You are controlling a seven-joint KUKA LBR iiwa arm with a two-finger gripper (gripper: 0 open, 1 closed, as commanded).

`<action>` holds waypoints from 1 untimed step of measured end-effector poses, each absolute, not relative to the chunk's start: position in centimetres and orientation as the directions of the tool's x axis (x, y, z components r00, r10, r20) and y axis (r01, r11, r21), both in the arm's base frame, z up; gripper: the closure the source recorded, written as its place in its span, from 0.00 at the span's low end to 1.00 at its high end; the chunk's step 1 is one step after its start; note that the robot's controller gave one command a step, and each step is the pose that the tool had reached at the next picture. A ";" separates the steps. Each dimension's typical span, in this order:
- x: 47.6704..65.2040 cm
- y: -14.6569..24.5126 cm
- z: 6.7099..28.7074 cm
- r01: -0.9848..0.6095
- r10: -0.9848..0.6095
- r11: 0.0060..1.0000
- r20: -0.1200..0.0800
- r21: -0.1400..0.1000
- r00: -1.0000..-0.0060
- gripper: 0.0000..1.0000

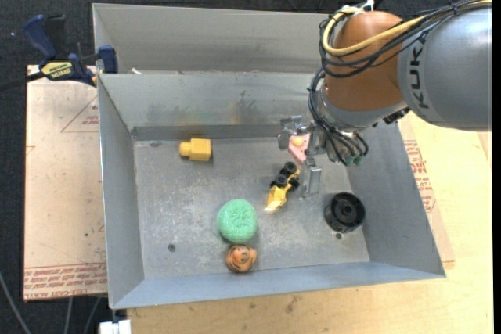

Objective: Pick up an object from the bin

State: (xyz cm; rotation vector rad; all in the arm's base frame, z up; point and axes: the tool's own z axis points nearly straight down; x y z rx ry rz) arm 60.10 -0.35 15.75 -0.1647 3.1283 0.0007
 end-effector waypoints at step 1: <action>59.6 -1.8 12.6 -0.360 -0.360 0.933 0.000 0.001 -0.933 0.00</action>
Offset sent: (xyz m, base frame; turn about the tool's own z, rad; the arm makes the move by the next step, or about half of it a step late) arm 0.0071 -0.0201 -0.0276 -0.3647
